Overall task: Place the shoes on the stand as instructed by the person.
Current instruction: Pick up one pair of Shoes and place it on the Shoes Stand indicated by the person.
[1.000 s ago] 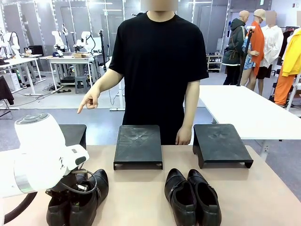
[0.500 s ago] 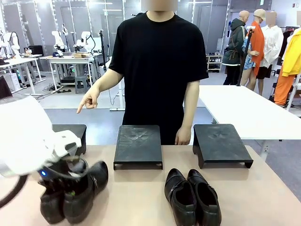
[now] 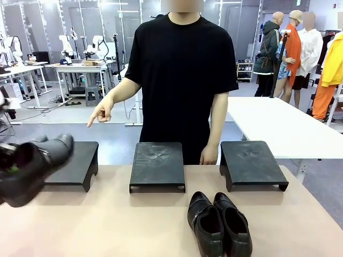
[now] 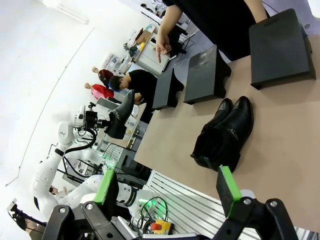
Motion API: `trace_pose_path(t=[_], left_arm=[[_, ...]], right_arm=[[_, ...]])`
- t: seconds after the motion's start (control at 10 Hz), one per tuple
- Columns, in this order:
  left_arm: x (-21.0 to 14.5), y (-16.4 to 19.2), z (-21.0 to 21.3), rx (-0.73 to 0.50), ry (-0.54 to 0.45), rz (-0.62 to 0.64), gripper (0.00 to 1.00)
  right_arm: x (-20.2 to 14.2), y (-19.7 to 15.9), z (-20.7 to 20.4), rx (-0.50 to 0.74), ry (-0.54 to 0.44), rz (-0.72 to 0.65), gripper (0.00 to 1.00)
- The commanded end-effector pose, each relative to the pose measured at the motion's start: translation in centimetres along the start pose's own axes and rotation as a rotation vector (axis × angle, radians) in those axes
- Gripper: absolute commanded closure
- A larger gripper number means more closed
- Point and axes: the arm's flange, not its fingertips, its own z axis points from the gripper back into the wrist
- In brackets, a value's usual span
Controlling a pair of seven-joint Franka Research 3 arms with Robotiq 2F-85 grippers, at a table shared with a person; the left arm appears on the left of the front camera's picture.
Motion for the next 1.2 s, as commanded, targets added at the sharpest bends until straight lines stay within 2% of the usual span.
trace_pose_path(t=[0.0,0.2,0.3,0.5,0.6,0.7,0.8,1.0,1.1], left_arm=[[0.7,-0.2,0.8,-0.038,-0.042,0.023,0.96],[-0.1,0.3,1.6,-0.058,-0.098,0.001,0.96],[0.1,1.9,0.7,-0.042,-0.013,0.021,0.96],[0.1,1.9,0.7,-0.042,-0.013,0.021,0.96],[-0.2,1.6,0.3,-0.065,-0.011,0.002,0.92],[0.1,1.1,0.3,-0.072,-0.114,0.1,0.92],[2.0,0.8,-0.6,0.012,-0.193,0.147,0.92],[8.1,1.3,-4.1,0.071,-0.232,0.127,0.92],[11.0,2.1,-5.9,0.092,-0.209,0.097,0.92]], right_arm=[[0.1,0.2,0.0,0.007,-0.006,0.023,0.0],[0.1,0.2,0.0,0.007,-0.006,0.023,0.0],[0.1,0.2,0.0,0.007,-0.006,0.023,0.0],[0.1,0.2,0.0,0.007,-0.006,0.023,0.0],[0.1,0.2,0.0,0.007,-0.006,0.023,0.0],[0.1,0.2,0.0,0.007,-0.006,0.023,0.0],[0.1,0.2,0.0,0.007,-0.006,0.023,0.0],[0.1,0.2,0.0,0.007,-0.006,0.023,0.0],[0.1,0.2,0.0,0.007,-0.006,0.023,0.0]])
